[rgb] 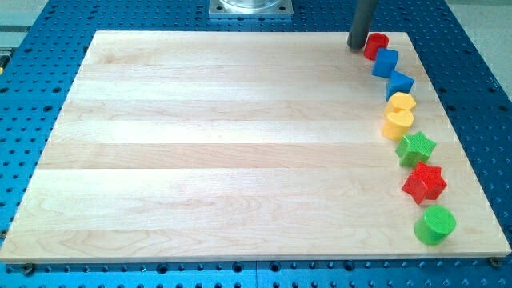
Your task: Adjust the yellow heart in the line
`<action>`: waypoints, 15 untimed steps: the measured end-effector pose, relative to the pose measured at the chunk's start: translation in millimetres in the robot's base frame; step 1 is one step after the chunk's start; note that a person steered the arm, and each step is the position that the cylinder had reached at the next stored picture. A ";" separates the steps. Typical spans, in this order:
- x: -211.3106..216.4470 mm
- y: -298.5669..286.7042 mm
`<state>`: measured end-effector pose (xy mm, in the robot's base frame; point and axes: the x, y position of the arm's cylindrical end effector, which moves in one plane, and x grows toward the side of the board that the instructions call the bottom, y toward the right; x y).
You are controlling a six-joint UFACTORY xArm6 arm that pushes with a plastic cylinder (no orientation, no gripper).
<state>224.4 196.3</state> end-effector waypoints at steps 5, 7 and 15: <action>-32.8 -1.2; -32.2 4.4; 211.7 -13.7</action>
<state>436.2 182.6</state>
